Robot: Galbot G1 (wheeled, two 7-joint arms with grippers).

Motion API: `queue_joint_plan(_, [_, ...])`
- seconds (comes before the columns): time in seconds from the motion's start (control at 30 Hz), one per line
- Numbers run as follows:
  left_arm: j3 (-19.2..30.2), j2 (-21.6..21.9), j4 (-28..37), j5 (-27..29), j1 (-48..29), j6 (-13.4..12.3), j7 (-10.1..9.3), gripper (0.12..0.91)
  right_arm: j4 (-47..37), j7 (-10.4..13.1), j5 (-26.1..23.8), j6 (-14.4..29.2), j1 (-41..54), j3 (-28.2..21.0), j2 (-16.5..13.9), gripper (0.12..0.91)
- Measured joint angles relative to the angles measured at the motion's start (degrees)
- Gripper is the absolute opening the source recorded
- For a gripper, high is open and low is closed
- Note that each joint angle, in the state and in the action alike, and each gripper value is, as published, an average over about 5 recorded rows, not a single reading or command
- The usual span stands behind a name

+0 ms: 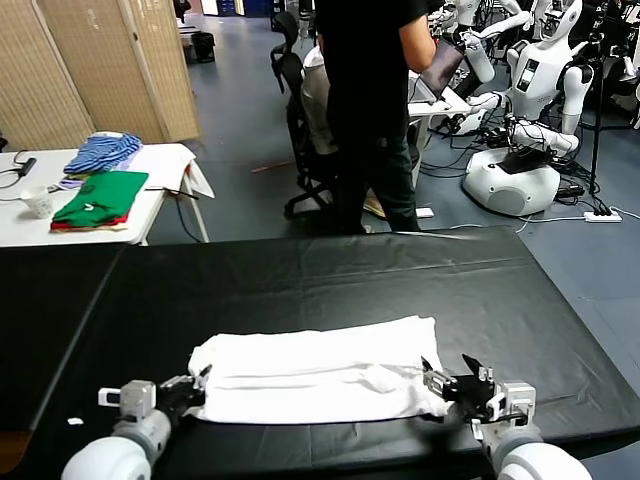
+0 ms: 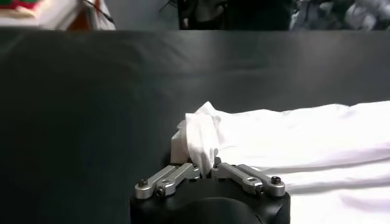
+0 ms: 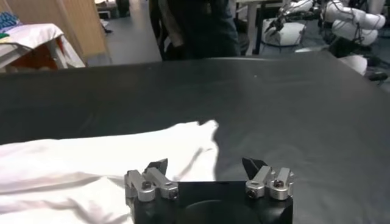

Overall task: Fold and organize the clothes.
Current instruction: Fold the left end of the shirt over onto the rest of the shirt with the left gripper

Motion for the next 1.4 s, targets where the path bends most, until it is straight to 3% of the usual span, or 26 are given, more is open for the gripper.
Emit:
queue_joint_plan(0.4, [-5.59, 3.77, -0.09, 14.90, -0.24, -0.27, 0.16, 0.190, 1.02, -0.20, 0.24, 0.00, -0.20, 1.67, 0.46, 0.907])
queue_joint_plan(0.57, [-6.42, 4.50, -2.45, 17.98, 0.75, -0.80, 2.07, 0.190, 2.41, -0.26, 0.24, 0.00, -0.76, 2.86, 1.49, 0.907])
queue_joint_plan(0.67, [-5.73, 4.45, -4.52, 15.16, 0.86, -0.43, 2.42, 0.190, 3.21, -0.29, 0.24, 0.00, -1.46, 3.58, 2.36, 0.907])
queue_joint_plan(1.0, [-1.07, 4.94, -10.06, -1.90, -0.04, -0.22, 1.15, 0.190, 4.64, -0.32, -0.17, 0.00, -3.60, 4.23, 4.99, 0.907])
queue_joint_plan(1.23, [3.16, 6.64, -9.55, -6.01, -3.32, -0.22, 0.21, 0.190, 5.48, -0.32, -0.92, 0.00, -4.86, 4.62, 6.52, 0.907])
queue_joint_plan(1.4, [8.11, 7.77, -9.00, -4.75, -6.36, -0.23, 0.33, 0.190, 6.33, -0.33, -1.49, 0.00, -6.04, 5.34, 7.78, 0.907])
